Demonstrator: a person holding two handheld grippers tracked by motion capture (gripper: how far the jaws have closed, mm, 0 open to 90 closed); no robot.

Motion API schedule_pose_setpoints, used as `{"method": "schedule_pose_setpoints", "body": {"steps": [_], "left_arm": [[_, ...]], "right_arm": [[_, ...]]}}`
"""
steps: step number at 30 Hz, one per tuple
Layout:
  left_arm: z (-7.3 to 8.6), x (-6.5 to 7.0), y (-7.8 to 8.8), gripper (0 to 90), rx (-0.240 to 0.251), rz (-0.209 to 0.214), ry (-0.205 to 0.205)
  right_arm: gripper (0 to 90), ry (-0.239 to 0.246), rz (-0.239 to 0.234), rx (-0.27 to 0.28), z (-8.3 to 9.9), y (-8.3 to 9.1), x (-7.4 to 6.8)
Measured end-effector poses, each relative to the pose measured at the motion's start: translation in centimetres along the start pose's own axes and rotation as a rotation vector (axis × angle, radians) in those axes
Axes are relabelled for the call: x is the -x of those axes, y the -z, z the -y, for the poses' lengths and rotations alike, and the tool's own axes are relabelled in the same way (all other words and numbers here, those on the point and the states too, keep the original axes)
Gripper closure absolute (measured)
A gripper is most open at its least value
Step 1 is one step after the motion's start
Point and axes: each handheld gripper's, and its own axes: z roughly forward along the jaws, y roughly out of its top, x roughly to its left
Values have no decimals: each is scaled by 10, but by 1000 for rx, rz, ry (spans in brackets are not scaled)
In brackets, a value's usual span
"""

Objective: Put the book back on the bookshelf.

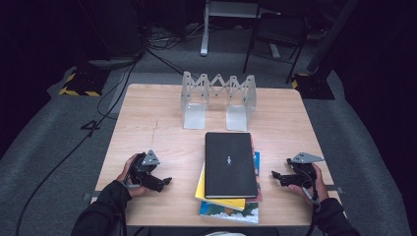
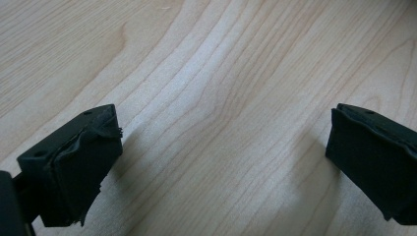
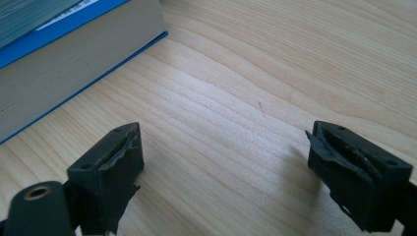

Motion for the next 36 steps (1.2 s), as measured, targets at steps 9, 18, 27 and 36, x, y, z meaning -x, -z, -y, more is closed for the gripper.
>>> {"method": "schedule_pose_setpoints", "body": {"steps": [9,18,27,36], "left_arm": [[-4,5,-4,0,0,4,-7],[-9,14,-6,14,-16,-8,7],[-20,24,-11,165,-5,22,-21],[-30,30,-12,161,16,19,-48]], "right_arm": [[139,2,0,-2,1,1,0],[209,54,-45,-7,-9,12,-10],[225,88,-109,141,-42,52,-23],[222,150,-148,209,-73,74,-48]]}}
